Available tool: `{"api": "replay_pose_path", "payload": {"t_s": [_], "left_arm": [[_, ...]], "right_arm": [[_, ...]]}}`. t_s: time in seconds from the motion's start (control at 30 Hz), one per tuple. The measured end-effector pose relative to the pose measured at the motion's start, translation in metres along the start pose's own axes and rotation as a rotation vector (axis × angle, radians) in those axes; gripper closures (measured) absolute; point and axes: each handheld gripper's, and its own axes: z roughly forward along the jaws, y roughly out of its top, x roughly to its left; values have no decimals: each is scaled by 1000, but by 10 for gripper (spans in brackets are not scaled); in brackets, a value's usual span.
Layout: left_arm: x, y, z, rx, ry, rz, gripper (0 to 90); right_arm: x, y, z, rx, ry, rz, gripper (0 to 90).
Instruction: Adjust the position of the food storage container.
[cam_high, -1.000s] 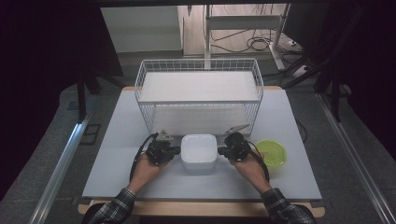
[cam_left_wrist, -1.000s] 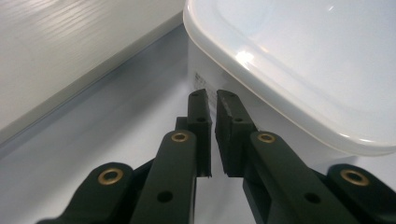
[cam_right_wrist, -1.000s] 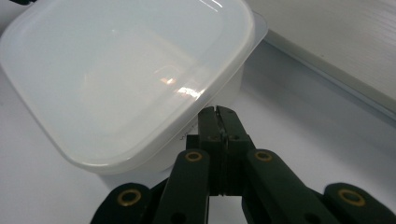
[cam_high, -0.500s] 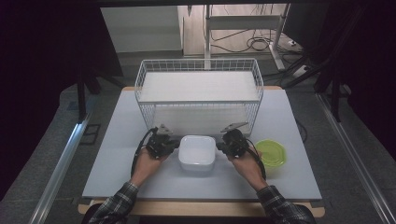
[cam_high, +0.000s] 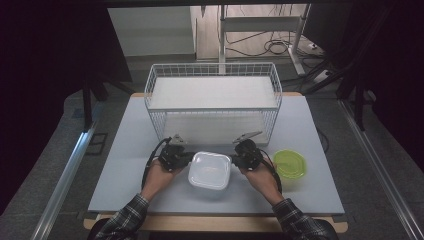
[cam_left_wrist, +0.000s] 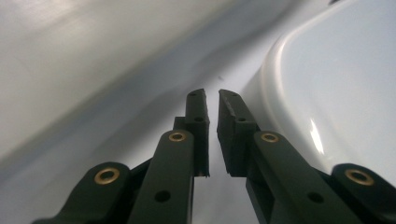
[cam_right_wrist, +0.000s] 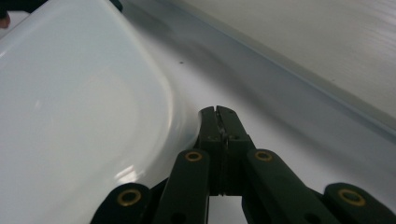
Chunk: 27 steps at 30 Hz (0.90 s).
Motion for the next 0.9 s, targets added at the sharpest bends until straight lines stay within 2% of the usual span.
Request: {"api": "replay_pose_path", "payload": {"t_s": [0.1,0.2,0.33,0.4,0.5,0.6,0.67,0.73,0.8,0.9], "left_arm": [[-8,-4,-1,28,28,15,829],[-8,-8,-3,39,-4,-10,825],[-12,-12,-7,41,-16,-25,825],[-15,-14,-8,54,-4,-12,827],[-17,-19,-10,54,-11,-43,827],[-21,-25,-15,61,-17,-40,826],[-24,-30,-20,60,-21,-40,825],[-27,-33,-25,57,-26,-38,825],[-31,-36,-29,54,-35,-39,823],[-38,-39,-33,49,-31,-31,821]], "right_arm": [[2,-2,0,5,-7,-8,893],[0,-3,2,10,-23,-6,892],[-5,-4,1,12,-57,2,888],[-5,-6,-4,8,-59,16,888],[-1,-11,-15,3,-83,4,888],[3,-23,-29,11,-101,4,888],[6,-33,-35,15,-73,18,887],[11,-42,-36,31,-17,39,880],[17,-44,-34,27,22,37,875],[21,-37,-32,17,2,12,876]]}}
